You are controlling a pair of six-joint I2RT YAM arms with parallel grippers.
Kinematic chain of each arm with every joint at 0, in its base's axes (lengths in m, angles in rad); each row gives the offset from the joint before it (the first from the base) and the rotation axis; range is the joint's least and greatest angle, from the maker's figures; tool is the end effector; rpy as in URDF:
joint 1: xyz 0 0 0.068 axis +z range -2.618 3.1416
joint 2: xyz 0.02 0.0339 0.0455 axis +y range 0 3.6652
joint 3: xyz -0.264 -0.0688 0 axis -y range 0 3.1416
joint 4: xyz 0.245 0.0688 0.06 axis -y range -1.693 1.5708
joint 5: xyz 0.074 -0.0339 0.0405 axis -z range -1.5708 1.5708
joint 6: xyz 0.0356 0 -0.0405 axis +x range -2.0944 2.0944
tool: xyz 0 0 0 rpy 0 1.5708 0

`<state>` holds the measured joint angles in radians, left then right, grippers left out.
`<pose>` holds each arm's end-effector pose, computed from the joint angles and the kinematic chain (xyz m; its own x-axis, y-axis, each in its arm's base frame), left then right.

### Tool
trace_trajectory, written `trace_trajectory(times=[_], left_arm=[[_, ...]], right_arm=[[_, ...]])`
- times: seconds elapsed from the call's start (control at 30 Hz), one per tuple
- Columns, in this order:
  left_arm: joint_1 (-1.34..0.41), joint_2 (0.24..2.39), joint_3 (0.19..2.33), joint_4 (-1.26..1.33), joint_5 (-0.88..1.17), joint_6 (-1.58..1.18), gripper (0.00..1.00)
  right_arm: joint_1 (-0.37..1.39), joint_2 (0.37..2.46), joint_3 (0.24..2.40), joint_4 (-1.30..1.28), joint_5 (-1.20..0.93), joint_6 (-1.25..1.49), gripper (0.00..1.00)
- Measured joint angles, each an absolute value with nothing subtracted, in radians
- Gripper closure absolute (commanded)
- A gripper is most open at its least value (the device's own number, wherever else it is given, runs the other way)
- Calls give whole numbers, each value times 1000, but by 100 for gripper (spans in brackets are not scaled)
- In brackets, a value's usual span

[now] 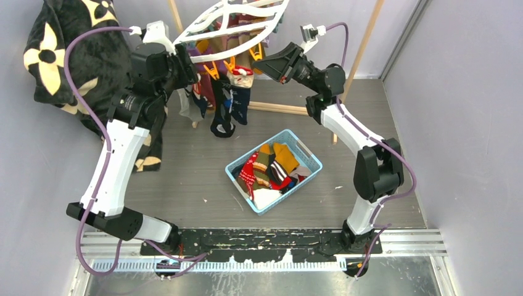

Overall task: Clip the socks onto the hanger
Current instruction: Open the clamp at the hanger.

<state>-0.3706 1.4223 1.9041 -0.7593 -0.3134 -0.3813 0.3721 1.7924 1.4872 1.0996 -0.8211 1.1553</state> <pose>0.2594 -0.0890 0.5117 -0.2624 -0.2778 -0.9241 -0.0318 0.9596 -0.2795 0.3618 0.1692 0.4248 -0.3955 0.5149 -0.7606 -0.9009 -0.0564 0.4303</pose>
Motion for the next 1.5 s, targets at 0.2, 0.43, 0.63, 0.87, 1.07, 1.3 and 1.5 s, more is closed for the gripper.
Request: trace_trajectory(times=[0.2,0.43,0.63,0.87,1.07,1.3,1.5], left_arm=[[-370,1399,1913,-788,-278,-385,13],[-370,1322,1914,-875,-155,-416,20],[-370,1231,1916,-931,-39,-463,20],[-378,1311,2047,-973,82,-503,21],[-397,1459,2181,-967,132,-535,24],[-401,1515,2188,-942,140,-550,33],[-402,1504,2167,-898,116,-551,41]], right_arm=[[392,1703,1439,977,-759,1025,99],[542,1592,1414,634,-561,678,99],[645,1582,1414,541,-384,519,99],[750,1582,1420,510,-176,392,99],[838,1594,1475,480,-29,308,99],[876,1626,1529,437,54,255,99],[878,1628,1545,422,75,241,99]])
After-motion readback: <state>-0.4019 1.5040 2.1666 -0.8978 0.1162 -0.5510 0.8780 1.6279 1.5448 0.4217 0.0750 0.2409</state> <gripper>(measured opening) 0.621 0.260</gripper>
